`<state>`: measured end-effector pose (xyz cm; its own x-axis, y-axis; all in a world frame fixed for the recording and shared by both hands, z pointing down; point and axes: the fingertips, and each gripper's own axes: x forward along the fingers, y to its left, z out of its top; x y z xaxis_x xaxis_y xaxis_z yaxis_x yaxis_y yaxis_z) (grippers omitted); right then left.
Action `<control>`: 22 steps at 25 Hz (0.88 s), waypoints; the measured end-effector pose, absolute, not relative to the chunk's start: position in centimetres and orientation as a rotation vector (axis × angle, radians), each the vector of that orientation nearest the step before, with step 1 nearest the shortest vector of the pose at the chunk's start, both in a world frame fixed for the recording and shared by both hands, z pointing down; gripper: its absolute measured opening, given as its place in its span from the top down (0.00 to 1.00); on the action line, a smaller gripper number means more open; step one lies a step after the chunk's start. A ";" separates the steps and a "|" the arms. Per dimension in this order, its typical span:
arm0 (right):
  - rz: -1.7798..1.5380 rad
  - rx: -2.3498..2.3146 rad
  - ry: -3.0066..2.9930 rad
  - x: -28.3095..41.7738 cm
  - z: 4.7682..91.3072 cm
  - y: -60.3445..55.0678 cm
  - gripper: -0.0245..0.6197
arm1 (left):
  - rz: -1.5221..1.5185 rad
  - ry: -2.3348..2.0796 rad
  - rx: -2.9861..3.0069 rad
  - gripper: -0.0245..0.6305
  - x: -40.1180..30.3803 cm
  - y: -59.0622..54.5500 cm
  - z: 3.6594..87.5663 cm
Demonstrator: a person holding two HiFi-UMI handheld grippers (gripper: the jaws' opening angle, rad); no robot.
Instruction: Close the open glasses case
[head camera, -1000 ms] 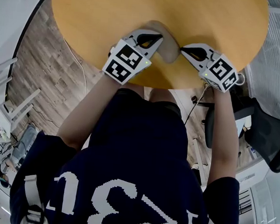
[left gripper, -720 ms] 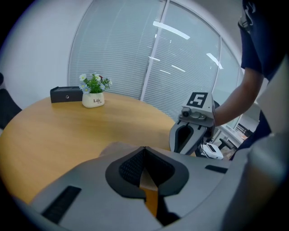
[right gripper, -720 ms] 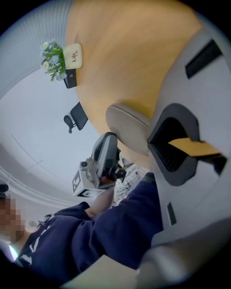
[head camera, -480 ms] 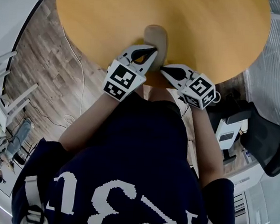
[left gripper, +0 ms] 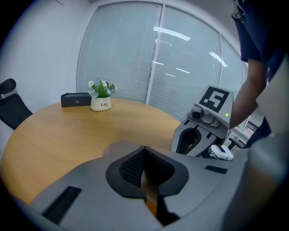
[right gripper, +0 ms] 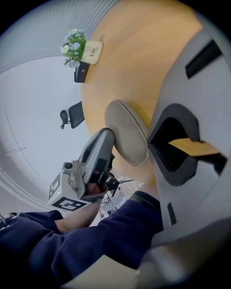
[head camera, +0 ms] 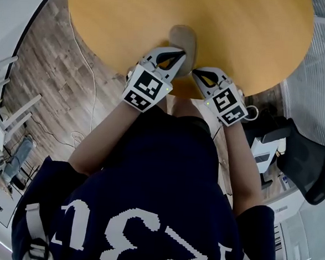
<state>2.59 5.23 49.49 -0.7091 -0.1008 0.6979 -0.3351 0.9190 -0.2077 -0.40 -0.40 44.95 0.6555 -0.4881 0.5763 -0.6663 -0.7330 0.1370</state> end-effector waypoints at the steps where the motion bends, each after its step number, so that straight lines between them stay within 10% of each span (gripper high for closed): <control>1: 0.415 0.346 -2.351 2.8 49.4 5.0 0.93 | 0.741 -0.918 2.543 0.94 -0.3 -0.4 45.0; 22: 0.458 0.601 -2.360 8.7 47.4 -2.7 0.93 | 0.689 -0.882 2.598 0.94 0.5 -0.4 44.9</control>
